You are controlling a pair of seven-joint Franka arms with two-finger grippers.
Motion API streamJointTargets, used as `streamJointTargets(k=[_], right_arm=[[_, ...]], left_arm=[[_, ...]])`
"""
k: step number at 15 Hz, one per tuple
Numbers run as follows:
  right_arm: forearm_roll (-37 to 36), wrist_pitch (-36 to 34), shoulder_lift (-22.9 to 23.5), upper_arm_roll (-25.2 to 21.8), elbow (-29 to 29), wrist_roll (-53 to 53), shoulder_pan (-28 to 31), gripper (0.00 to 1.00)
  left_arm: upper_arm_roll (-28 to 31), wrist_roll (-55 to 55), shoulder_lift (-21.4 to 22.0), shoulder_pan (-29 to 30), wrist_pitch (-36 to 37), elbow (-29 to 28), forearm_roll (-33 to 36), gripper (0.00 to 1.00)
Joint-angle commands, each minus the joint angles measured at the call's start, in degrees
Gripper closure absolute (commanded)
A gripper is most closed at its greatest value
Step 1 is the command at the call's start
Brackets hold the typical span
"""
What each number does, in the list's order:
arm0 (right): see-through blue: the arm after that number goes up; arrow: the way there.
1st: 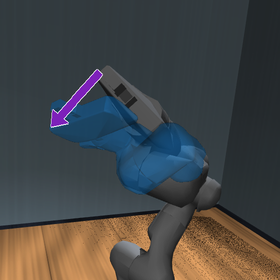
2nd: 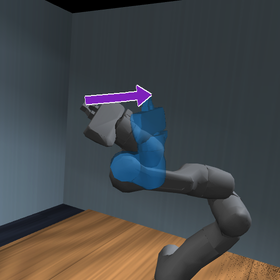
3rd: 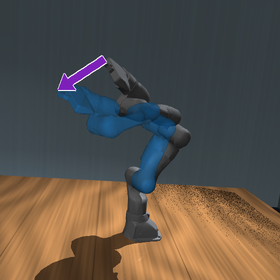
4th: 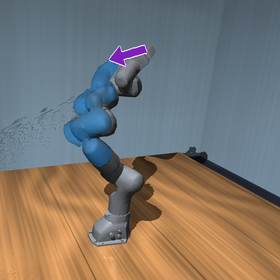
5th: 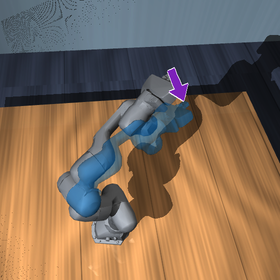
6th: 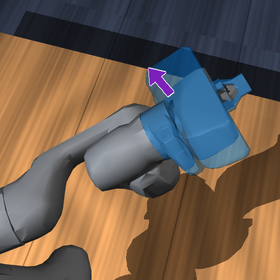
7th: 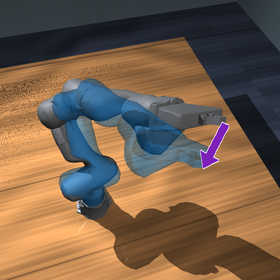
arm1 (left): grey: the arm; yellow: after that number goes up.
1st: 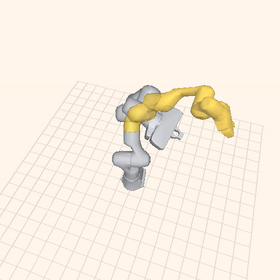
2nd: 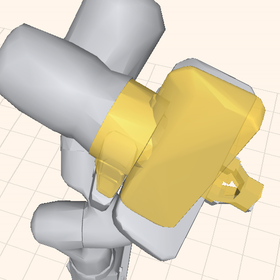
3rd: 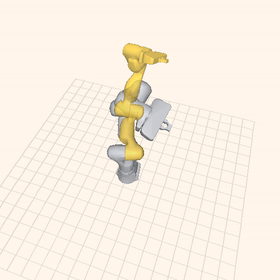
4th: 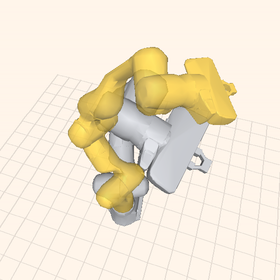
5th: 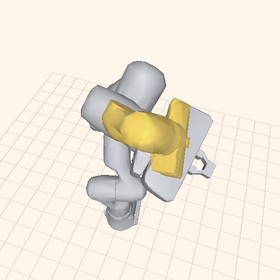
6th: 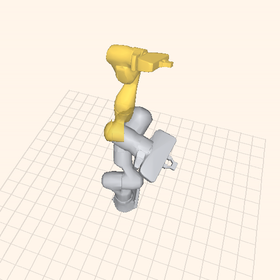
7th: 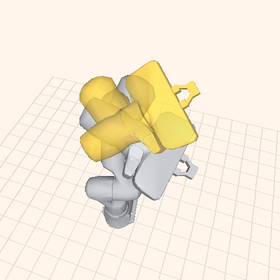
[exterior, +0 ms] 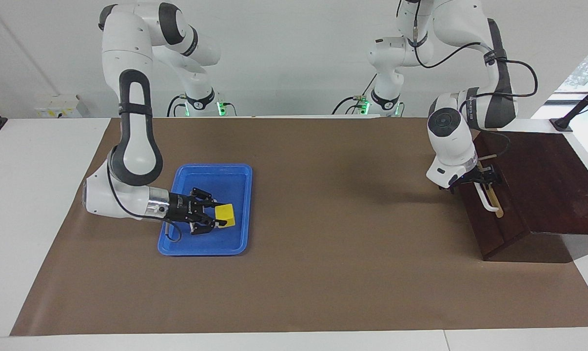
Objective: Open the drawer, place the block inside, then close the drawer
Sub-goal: 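Grasp and lift the yellow block while the left gripper pulls the drawer open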
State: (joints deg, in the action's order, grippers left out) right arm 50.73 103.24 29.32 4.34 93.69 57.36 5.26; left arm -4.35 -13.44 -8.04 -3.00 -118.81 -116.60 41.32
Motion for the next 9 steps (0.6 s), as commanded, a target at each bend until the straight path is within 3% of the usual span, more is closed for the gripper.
streamJointTargets(k=[1,5,6,9], right_arm=[[-0.18,-1.37,-5.14,0.05,-1.14,5.47,-1.91,1.0],[-0.8,-1.55,-11.55,0.49,-1.84,14.25,-4.98,1.0],[-0.8,-1.64,-12.44,0.58,-4.72,21.67,-8.04,1.0],[0.16,-1.64,-12.27,0.67,-7.03,27.53,-10.09,1.0]], left_arm=[[-0.13,-1.15,-0.22,0.62,-2.66,-1.26,1.57,0.0],[-0.22,-1.06,-0.83,0.54,-3.27,-1.35,1.57,0.0],[-0.31,-1.06,-0.92,0.28,-3.97,-1.26,1.57,0.0],[-0.4,-1.06,-0.92,-0.34,-3.98,-1.35,1.48,0.0]])
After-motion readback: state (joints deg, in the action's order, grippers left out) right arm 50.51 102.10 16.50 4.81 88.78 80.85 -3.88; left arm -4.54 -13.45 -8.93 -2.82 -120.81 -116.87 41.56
